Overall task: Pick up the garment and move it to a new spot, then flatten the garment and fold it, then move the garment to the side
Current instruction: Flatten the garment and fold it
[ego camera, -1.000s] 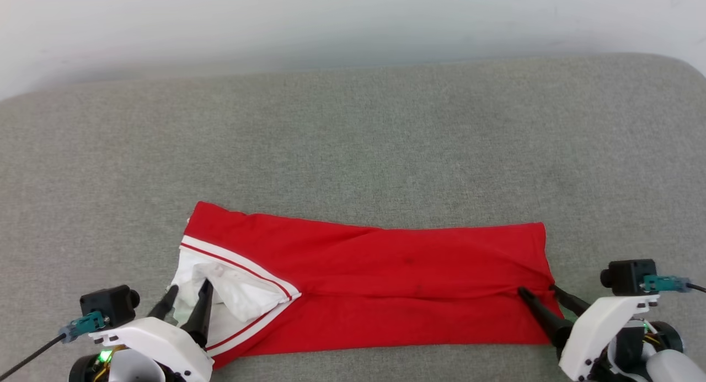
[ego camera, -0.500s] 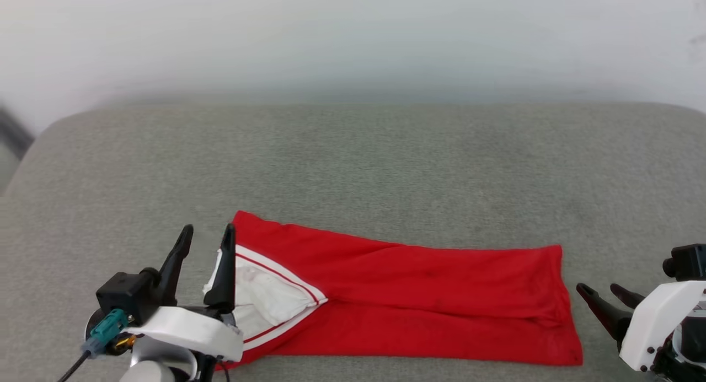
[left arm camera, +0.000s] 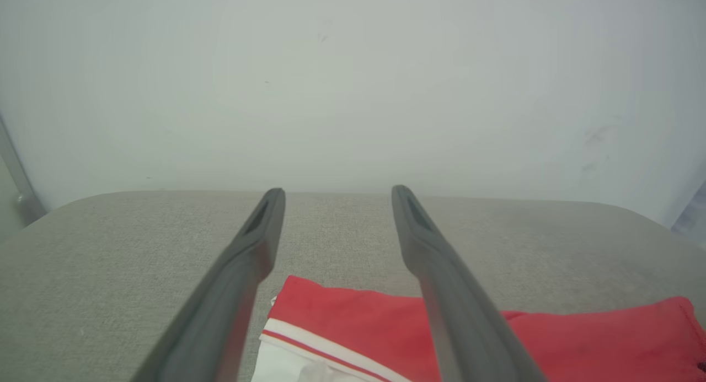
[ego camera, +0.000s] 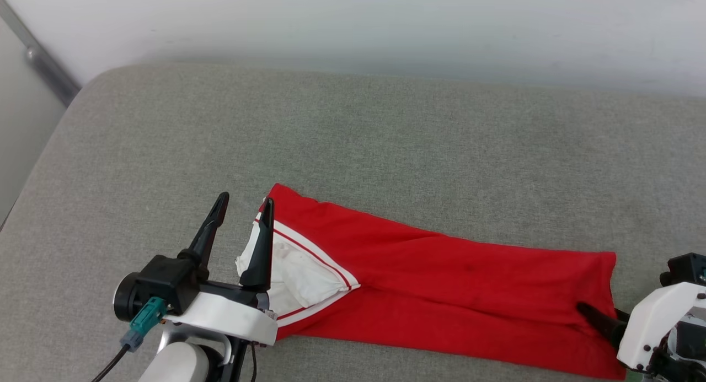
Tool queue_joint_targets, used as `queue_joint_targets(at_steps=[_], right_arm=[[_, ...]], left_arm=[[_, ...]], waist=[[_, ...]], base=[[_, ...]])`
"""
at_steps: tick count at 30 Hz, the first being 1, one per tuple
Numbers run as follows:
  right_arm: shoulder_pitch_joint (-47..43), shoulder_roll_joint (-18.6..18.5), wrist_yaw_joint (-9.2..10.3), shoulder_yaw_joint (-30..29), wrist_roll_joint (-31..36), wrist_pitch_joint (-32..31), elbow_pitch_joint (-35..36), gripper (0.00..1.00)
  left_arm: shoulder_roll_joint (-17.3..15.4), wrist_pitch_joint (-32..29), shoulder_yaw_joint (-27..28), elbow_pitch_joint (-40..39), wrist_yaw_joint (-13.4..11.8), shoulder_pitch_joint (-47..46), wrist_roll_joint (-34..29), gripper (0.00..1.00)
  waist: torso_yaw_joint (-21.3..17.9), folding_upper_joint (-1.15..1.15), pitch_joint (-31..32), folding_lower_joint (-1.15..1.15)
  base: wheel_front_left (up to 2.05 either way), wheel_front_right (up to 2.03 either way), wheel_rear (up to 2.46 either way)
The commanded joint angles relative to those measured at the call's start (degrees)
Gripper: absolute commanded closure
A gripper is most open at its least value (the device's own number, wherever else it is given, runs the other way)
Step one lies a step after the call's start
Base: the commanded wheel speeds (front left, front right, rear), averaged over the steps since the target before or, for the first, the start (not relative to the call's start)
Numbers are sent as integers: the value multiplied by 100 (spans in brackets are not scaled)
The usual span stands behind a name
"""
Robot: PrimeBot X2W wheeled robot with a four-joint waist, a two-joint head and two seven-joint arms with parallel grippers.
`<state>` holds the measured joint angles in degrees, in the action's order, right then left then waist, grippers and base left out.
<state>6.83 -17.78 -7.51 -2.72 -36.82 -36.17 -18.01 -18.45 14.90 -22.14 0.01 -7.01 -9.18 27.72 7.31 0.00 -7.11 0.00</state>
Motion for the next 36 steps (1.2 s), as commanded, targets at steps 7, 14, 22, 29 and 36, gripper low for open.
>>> queue_joint_targets(at_steps=[7, 14, 22, 29, 36], right_arm=[[82, 261, 3, 382, -266, -250, -637, 64], [299, 1, -4, 629, -427, -98, -361, 100], [522, -335, 3, 691, -493, 294, -166, 100], [434, -665, 4, 153, -573, 502, -448, 100], [338, -802, 3, -912, -674, 461, -763, 89]], left_arm=[[90, 40, 102, 97, 47, -128, -156, 0], [131, 40, 198, 257, 83, 55, -153, 0], [58, 41, 267, 396, 5, 287, -134, 0], [-4, -13, 270, 393, -46, 437, -98, 0], [-23, -38, 291, 342, -86, 496, -50, 0]], waist=[[136, 0, -211, 0], [18, 0, -38, 0], [-348, 0, 331, 0], [-596, 0, 481, 0], [-714, 0, 459, 0]], base=[[0, 0, 0], [0, 0, 0], [0, 0, 0], [0, 0, 0], [0, 0, 0]])
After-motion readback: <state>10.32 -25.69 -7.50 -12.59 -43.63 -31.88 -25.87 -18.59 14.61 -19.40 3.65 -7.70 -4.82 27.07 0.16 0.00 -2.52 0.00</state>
